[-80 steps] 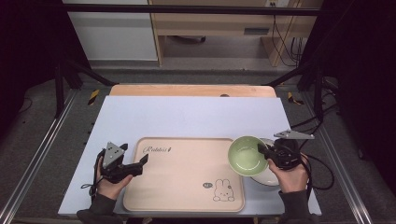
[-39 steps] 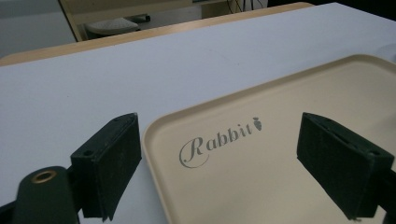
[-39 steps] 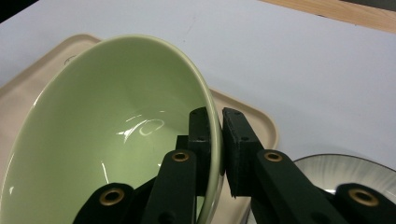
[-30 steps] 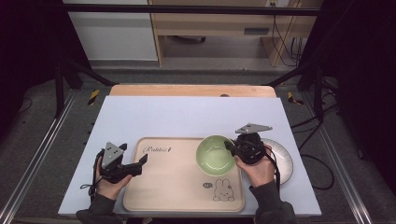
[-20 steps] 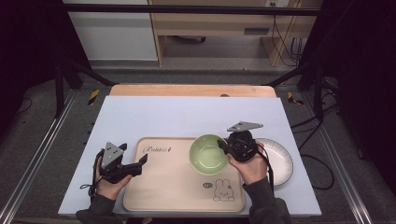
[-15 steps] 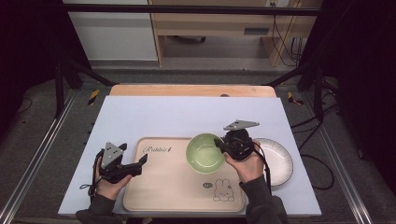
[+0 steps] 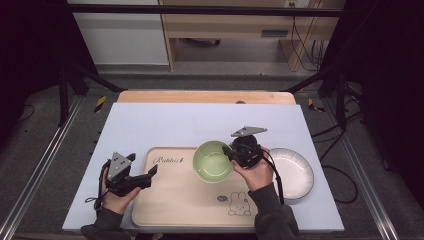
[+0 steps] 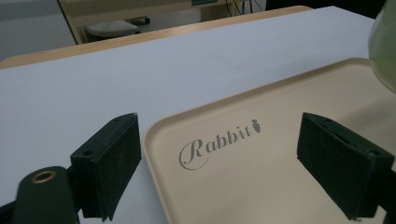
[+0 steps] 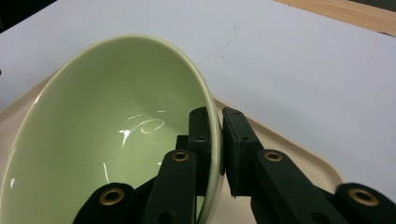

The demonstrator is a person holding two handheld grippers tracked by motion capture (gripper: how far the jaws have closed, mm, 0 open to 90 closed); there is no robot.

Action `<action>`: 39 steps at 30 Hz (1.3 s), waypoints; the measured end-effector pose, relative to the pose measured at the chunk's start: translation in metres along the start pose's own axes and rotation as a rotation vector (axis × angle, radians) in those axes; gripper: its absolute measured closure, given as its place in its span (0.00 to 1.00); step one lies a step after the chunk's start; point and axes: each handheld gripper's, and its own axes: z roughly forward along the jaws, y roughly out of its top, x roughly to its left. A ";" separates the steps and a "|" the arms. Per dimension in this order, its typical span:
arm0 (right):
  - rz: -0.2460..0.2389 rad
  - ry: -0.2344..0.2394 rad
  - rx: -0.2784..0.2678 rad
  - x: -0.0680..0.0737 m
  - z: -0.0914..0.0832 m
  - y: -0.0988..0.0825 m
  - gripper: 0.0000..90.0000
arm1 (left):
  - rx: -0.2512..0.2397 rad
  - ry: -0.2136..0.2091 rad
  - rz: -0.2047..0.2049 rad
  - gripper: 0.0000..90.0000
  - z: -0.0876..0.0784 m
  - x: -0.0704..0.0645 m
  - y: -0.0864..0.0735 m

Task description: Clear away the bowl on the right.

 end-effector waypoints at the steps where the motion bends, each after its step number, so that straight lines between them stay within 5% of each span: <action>1: 0.004 0.005 0.000 0.001 0.002 0.001 0.92 | -0.001 0.000 0.000 0.15 0.000 0.000 0.000; 39: 0.029 0.027 0.070 0.011 0.062 0.003 0.92 | 0.000 0.001 0.000 0.15 0.000 0.000 0.000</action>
